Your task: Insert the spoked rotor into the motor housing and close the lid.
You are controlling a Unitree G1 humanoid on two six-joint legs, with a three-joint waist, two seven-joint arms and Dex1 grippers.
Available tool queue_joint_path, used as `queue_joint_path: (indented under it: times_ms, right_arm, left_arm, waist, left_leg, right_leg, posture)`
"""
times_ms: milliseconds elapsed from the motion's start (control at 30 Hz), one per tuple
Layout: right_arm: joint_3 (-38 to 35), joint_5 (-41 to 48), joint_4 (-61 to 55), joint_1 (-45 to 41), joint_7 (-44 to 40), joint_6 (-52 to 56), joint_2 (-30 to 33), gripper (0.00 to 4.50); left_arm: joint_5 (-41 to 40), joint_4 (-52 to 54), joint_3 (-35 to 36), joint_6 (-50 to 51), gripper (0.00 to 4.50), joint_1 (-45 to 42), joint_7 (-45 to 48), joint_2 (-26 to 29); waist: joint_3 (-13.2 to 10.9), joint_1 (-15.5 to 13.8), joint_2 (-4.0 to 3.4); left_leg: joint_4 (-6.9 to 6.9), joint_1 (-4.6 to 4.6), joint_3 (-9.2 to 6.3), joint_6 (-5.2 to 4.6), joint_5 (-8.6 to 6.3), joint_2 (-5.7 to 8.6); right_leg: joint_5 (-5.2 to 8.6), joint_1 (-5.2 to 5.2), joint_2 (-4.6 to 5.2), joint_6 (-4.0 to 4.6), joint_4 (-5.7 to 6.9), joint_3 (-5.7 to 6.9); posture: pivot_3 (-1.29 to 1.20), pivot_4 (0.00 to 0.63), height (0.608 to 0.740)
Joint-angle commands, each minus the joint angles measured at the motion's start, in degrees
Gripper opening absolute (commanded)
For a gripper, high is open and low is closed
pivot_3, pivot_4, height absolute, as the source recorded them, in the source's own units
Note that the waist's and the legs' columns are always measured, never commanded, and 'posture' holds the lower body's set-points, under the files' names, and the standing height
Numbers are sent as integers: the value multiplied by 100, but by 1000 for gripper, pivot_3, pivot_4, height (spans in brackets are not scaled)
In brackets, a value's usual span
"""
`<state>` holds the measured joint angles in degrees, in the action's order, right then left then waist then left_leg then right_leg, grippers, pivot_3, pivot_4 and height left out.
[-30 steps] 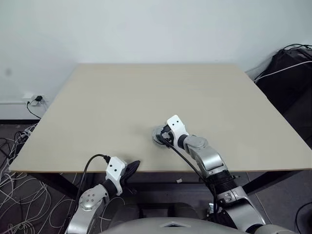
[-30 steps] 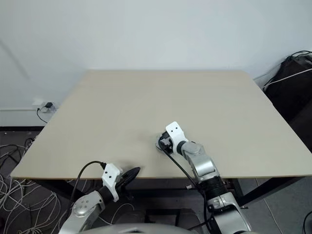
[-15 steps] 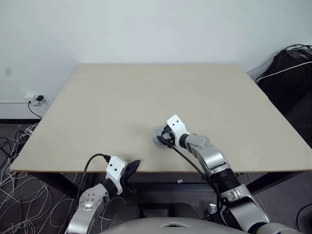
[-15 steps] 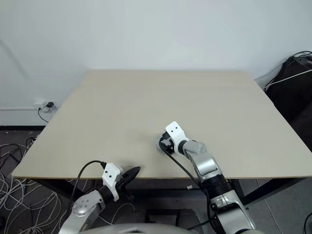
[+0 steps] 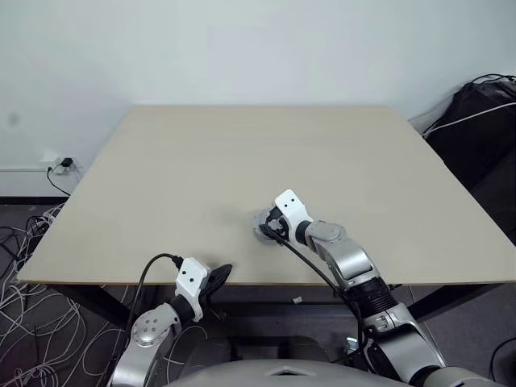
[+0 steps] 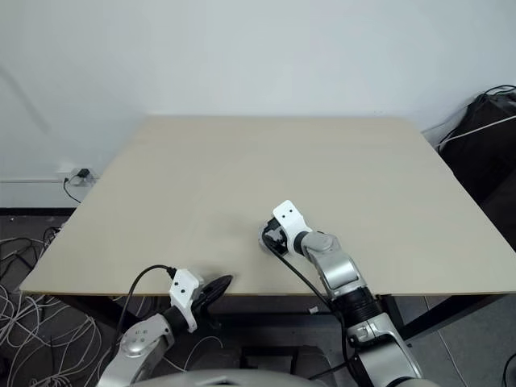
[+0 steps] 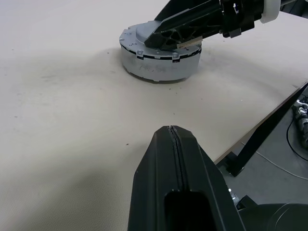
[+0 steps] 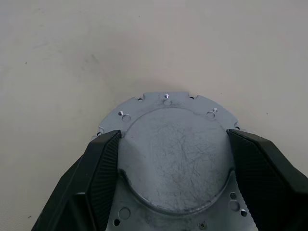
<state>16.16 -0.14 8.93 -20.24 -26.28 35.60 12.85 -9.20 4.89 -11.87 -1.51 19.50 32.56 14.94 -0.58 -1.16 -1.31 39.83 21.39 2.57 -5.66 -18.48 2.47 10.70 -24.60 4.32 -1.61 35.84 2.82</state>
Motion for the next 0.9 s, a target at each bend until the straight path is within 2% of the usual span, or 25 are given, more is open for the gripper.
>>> queue_joint_path:
  times_ms: [33,367,900]
  right_arm:
    - [53,-189,243,63,40,250,181,3195]
    - [-262,140,83,256,12,135,144,3195]
    - [-62,-45,-73,449,-66,-693,287,3195]
  left_arm:
    - [-33,218,-9,-22,0,-51,-2,-10]
    - [-7,268,-20,-62,0,35,-43,-22]
    - [-19,264,-55,-48,0,22,-37,-18]
  waist:
    - [0,-4,0]
    - [0,-63,0]
    - [-4,-82,0]
  left_leg:
    - [0,0,0,0,0,0]
    - [0,1,0,-2,-1,1]
    - [-18,13,1,-10,-6,4]
  right_leg:
    - [0,0,0,0,0,0]
    - [0,0,1,0,-2,1]
    - [5,-12,2,8,-15,3]
  posture:
    - [0,0,740]
    - [0,0,740]
    - [0,0,740]
